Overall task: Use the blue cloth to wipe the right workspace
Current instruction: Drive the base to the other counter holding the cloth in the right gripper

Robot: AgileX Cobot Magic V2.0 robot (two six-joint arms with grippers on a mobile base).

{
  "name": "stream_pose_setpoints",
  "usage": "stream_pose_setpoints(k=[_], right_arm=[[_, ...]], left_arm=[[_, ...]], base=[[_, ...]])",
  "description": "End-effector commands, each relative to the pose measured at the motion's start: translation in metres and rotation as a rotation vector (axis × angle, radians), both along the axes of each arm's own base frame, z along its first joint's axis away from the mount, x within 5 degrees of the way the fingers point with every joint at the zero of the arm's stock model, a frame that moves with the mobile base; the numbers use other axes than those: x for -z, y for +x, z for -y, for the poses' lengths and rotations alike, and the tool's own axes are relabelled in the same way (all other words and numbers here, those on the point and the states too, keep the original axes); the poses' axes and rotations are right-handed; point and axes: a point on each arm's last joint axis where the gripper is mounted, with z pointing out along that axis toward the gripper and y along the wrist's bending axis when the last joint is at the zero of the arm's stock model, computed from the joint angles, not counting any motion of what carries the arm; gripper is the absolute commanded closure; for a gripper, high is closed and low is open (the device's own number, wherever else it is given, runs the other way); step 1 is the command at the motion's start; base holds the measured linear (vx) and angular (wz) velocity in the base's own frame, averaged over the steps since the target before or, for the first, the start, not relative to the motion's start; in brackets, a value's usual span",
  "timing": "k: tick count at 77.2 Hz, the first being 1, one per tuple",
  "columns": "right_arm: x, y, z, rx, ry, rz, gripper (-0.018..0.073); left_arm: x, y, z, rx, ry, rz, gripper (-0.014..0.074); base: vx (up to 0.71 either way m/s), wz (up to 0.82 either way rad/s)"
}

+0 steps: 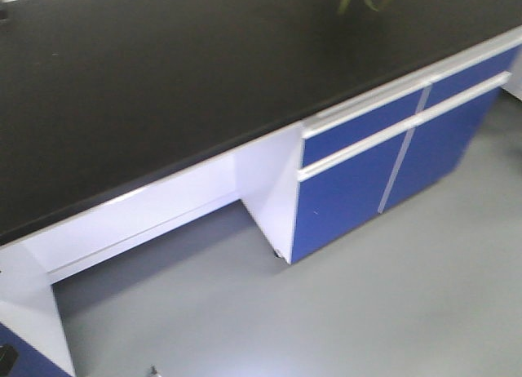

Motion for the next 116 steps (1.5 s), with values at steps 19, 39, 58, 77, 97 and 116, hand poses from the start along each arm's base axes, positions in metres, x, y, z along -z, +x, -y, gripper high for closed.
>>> stream_pose_setpoints(k=[19, 39, 58, 77, 97, 116], right_arm=[[-0.0071, 0.0006, -0.0002, -0.002, 0.000, 0.013, 0.0564], [-0.0071, 0.0006, -0.0002, -0.002, 0.000, 0.013, 0.0564], [-0.0071, 0.0006, -0.0002, -0.002, 0.000, 0.013, 0.0564], [-0.0071, 0.0006, -0.0002, -0.002, 0.000, 0.013, 0.0564], [-0.0072, 0.0007, -0.0002, -0.002, 0.000, 0.014, 0.0564], [-0.0071, 0.0006, -0.0002, -0.002, 0.000, 0.013, 0.0564]], left_arm=[[-0.0155, 0.0001, -0.0004, -0.002, -0.018, 0.102, 0.0603], [-0.0155, 0.0001, -0.0004, -0.002, -0.018, 0.102, 0.0603], [-0.0155, 0.0001, -0.0004, -0.002, -0.018, 0.102, 0.0603], [-0.0155, 0.0001, -0.0004, -0.002, -0.018, 0.102, 0.0603], [-0.0155, 0.0001, -0.0004, -0.002, -0.019, 0.102, 0.0603], [-0.0155, 0.0001, -0.0004, -0.002, -0.019, 0.102, 0.0603]], base=[[0.23, 0.71], [0.19, 0.63], [0.16, 0.37], [0.12, 0.16], [0.08, 0.06], [0.05, 0.04]])
